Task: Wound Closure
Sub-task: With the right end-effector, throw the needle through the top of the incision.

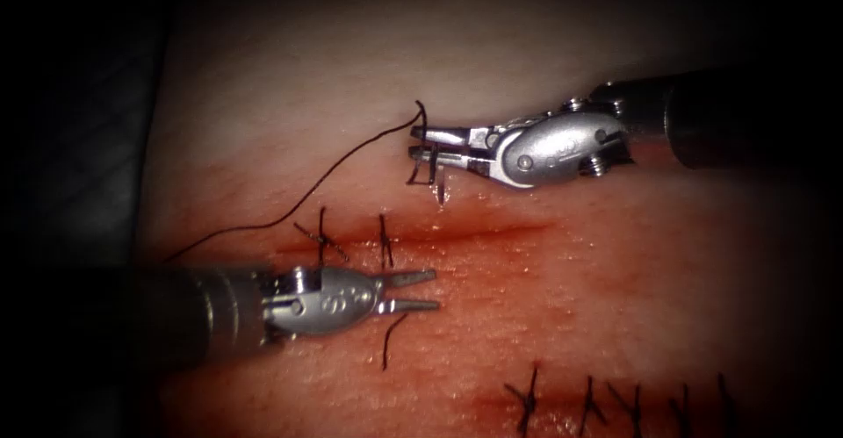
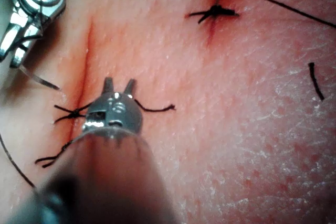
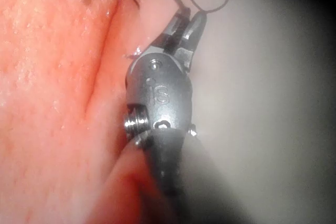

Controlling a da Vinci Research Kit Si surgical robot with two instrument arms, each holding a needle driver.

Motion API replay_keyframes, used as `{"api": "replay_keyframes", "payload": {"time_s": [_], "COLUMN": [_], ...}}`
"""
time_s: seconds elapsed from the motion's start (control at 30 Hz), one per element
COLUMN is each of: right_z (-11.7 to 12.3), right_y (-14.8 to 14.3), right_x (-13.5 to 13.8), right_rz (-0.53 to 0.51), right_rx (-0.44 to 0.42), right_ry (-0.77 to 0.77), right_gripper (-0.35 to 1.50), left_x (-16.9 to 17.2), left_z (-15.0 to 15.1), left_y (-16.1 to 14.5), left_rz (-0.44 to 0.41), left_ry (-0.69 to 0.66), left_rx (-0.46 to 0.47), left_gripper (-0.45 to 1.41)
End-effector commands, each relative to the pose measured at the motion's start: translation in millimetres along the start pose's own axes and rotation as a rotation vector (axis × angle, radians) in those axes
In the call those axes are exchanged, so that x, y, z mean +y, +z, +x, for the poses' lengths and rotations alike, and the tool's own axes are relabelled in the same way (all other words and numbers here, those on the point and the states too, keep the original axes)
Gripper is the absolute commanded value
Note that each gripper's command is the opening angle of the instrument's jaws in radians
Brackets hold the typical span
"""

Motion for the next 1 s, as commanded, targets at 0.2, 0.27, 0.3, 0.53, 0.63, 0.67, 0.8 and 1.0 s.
{"api": "replay_keyframes", "payload": {"time_s": [0.2,0.27,0.3,0.53,0.63,0.67,0.8,1.0], "right_z": [0.7,1.1,1.3,1.2,0.2,0.1,-1.7,-4.0], "right_y": [-0.3,-0.6,-0.8,-2.8,-3.4,-3.5,-3.5,-3.7], "right_x": [-4.5,-5.7,-6.2,-8.3,-8.5,-8.5,-8.9,-9.5], "right_rz": [0.032,0.045,0.055,0.048,0.062,0.062,0.087,0.135], "right_rx": [-0.005,-0.016,-0.025,-0.05,-0.07,-0.07,-0.09,-0.135], "right_ry": [-0.2,-0.268,-0.301,-0.377,-0.387,-0.394,-0.358,-0.258], "right_gripper": [-0.35,-0.35,-0.35,-0.35,-0.35,-0.35,-0.35,-0.35], "left_x": [-0.2,-0.2,-0.2,0.4,0.6,0.7,1.1,0.9], "left_z": [-0.7,-0.8,-0.8,-1.7,-1.1,-1.0,-1.0,-0.8], "left_y": [-0.7,-0.8,-0.8,-1.9,-1.3,-1.1,-0.6,-0.4], "left_rz": [0.029,0.036,0.038,0.012,0.026,0.024,0.023,0.021], "left_ry": [0.006,0.006,0.006,0.007,0.0,-0.001,0.0,-0.003], "left_rx": [-0.036,-0.042,-0.045,-0.093,-0.102,-0.1,-0.095,-0.093], "left_gripper": [0.05,0.05,0.05,0.0,0.0,0.0,0.02,0.02]}}
